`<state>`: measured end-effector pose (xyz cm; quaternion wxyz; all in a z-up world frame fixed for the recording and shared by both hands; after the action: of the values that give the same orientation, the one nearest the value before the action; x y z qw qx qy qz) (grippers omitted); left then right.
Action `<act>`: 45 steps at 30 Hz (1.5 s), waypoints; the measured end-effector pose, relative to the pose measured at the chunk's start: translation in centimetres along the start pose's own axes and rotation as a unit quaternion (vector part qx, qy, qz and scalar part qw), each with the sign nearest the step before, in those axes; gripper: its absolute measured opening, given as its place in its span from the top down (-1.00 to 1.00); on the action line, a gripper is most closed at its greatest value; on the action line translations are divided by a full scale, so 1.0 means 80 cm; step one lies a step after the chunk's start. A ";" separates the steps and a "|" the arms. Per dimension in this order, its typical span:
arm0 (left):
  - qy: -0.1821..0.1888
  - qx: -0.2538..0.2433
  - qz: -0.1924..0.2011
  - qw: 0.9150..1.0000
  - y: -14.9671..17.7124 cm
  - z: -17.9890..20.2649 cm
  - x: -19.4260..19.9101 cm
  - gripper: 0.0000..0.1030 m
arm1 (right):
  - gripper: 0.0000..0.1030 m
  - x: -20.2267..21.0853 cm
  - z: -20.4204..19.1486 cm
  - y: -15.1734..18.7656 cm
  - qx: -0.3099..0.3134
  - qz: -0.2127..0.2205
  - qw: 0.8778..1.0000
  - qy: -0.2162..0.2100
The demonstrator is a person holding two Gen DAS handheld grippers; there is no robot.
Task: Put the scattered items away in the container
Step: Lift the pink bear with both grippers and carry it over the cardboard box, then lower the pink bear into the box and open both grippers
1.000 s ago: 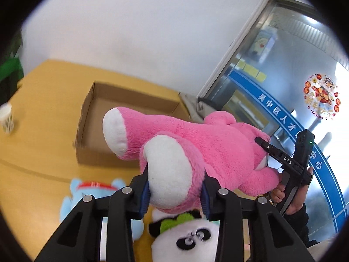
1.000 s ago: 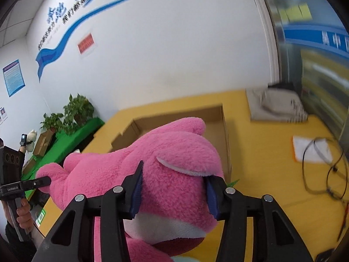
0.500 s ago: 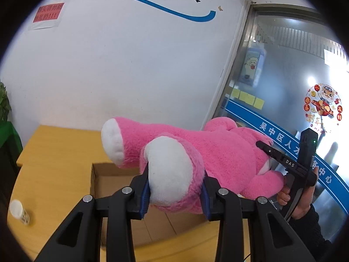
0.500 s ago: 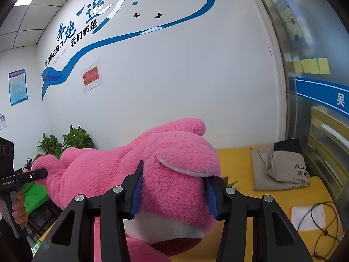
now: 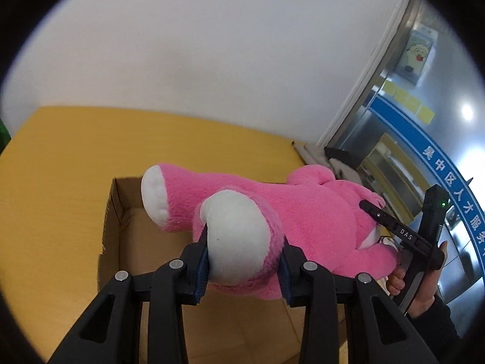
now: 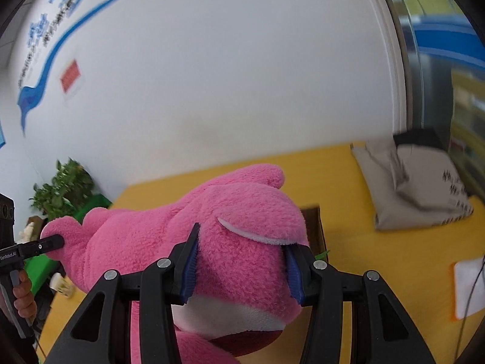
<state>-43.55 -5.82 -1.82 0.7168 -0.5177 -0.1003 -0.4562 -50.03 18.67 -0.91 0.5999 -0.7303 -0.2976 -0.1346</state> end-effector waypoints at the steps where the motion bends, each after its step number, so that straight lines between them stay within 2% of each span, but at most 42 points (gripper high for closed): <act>1: -0.008 0.004 -0.016 1.000 0.012 -0.011 -0.021 0.32 | -0.02 -0.019 0.008 0.014 -0.003 -0.011 1.000 0.004; 3: -0.028 0.012 -0.050 0.998 0.035 -0.032 -0.060 0.31 | -0.02 -0.054 0.025 0.042 -0.009 -0.039 0.999 0.018; 5: -0.045 0.011 -0.060 0.997 0.047 -0.049 -0.077 0.29 | -0.02 -0.082 0.042 0.072 -0.023 -0.077 0.996 0.031; 6: -0.048 0.019 -0.061 0.997 0.049 -0.057 -0.080 0.26 | -0.05 -0.083 0.046 0.077 -0.029 -0.076 0.996 0.031; 8: -0.054 0.038 -0.067 0.996 0.054 -0.068 -0.085 0.21 | -0.13 -0.077 0.048 0.072 -0.035 -0.068 0.997 0.014; 12: -0.066 0.058 -0.060 0.994 0.059 -0.075 -0.080 0.19 | -0.20 -0.076 0.048 0.059 -0.019 -0.056 0.998 0.019; 17: -0.088 0.032 -0.014 0.995 0.036 -0.074 -0.053 0.19 | -0.18 -0.075 0.028 0.034 0.002 -0.012 1.000 0.025; 19: -0.102 0.031 -0.027 0.994 0.037 -0.082 -0.058 0.19 | -0.17 -0.075 0.022 0.027 0.020 0.007 0.999 0.043; 22: -0.123 0.022 -0.056 0.991 0.049 -0.082 -0.074 0.10 | -0.27 -0.096 0.038 0.049 0.010 -0.040 0.996 0.074; 23: -0.132 0.015 -0.060 0.989 0.052 -0.083 -0.072 0.06 | -0.42 -0.098 0.044 0.054 -0.004 -0.052 0.996 0.074; 24: -0.141 0.010 -0.063 0.988 0.054 -0.083 -0.067 0.01 | -0.69 -0.095 0.051 0.057 -0.030 -0.065 0.995 0.062; 26: -0.140 0.009 -0.065 0.988 0.055 -0.082 -0.050 -0.02 | -0.97 -0.089 0.059 0.063 -0.056 -0.090 0.993 0.056; 28: -0.126 0.004 -0.069 0.990 0.061 -0.074 -0.026 -0.02 | -0.97 -0.076 0.052 0.072 -0.050 -0.126 0.990 0.028; 30: -0.128 -0.013 -0.074 0.989 0.078 -0.066 0.005 -0.01 | -0.98 -0.049 0.035 0.083 -0.013 -0.147 0.989 -0.010; 33: -0.134 -0.059 -0.111 0.983 0.118 -0.049 0.024 -0.01 | -0.99 -0.004 0.009 0.110 0.060 -0.159 0.984 -0.049; 35: -0.133 -0.078 -0.144 0.977 0.153 -0.044 0.023 -0.01 | -0.99 0.015 -0.004 0.147 0.102 -0.182 0.976 -0.061; 37: -0.134 -0.081 -0.178 0.971 0.186 -0.045 0.021 -0.01 | -0.99 0.016 -0.002 0.179 0.127 -0.200 0.970 -0.044; 39: -0.126 -0.063 -0.208 0.968 0.213 -0.054 0.022 0.00 | -0.99 0.010 0.009 0.206 0.117 -0.223 0.967 -0.026; 40: -0.135 -0.071 -0.212 0.965 0.220 -0.055 0.024 0.04 | -0.99 0.009 0.015 0.220 0.103 -0.238 0.966 -0.021; 41: -0.142 -0.086 -0.211 0.963 0.225 -0.054 0.028 0.05 | -0.98 0.013 0.014 0.221 0.111 -0.225 0.968 -0.014; 45: -0.130 -0.073 -0.218 0.964 0.244 -0.052 0.043 0.06 | -0.98 0.031 0.008 0.236 0.114 -0.224 0.968 -0.002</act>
<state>-28.23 -10.26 -14.27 0.5408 -0.5894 -0.2697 -0.5361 -36.95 18.02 -14.74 0.6328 -0.5722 -0.4686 -0.2293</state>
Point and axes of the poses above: each gripper's, at about its wrist camera, not at the fingertips, and x roughly against the way its jaws point, z to its right, y to its underside, the point moved 9 cm from there along -x, roughly the way its jaws point, and after that the axes turned 5 degrees about y, right-handed, at the moved point
